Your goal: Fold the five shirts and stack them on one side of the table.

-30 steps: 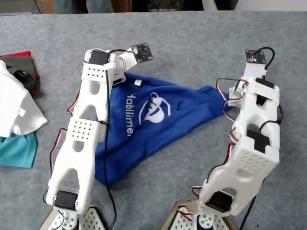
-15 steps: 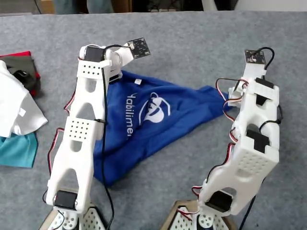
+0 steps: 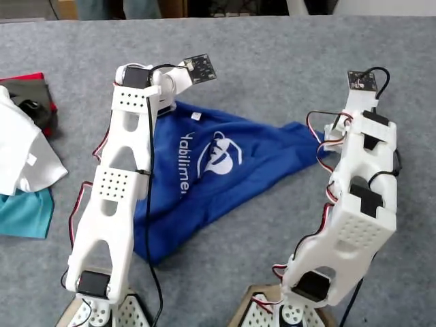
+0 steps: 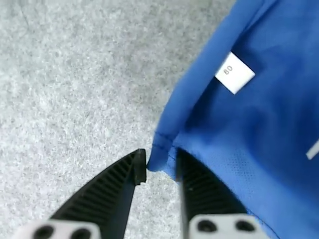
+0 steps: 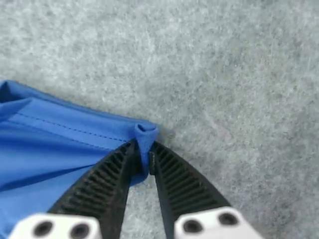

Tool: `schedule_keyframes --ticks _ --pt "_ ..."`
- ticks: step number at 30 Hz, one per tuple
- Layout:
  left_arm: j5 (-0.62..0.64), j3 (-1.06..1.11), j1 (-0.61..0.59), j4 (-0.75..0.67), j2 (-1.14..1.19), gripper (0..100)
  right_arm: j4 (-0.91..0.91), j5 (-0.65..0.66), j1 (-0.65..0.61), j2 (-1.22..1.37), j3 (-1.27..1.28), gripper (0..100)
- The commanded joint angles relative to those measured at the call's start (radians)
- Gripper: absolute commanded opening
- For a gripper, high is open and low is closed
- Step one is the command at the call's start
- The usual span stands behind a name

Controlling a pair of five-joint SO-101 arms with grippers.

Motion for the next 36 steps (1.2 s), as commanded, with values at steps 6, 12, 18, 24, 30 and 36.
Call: schedule_keyframes --ticks 6,12,18,24,30,36 --pt "0.069 -0.033 0.007 -0.037 -0.026 3 -0.009 -0.006 -0.009 -0.005 -0.002 1.5" --pt "0.101 -0.042 0.012 -0.015 -0.037 3 -0.011 -0.006 -0.009 -0.005 -0.002 1.5" --pt "0.315 -0.044 0.024 0.057 -0.143 3 0.11 0.063 -0.011 -0.07 -0.031 1.5" --pt "0.535 -0.044 -0.073 0.15 -0.338 3 0.249 0.075 -0.031 -0.317 -0.091 1.4" --pt "0.752 -0.042 -0.228 0.158 -0.572 3 0.371 -0.014 -0.163 -0.673 -0.222 1.4" --pt "0.896 -0.033 -0.427 0.16 -0.941 3 0.204 -0.081 -0.247 -0.952 -0.364 1.4"
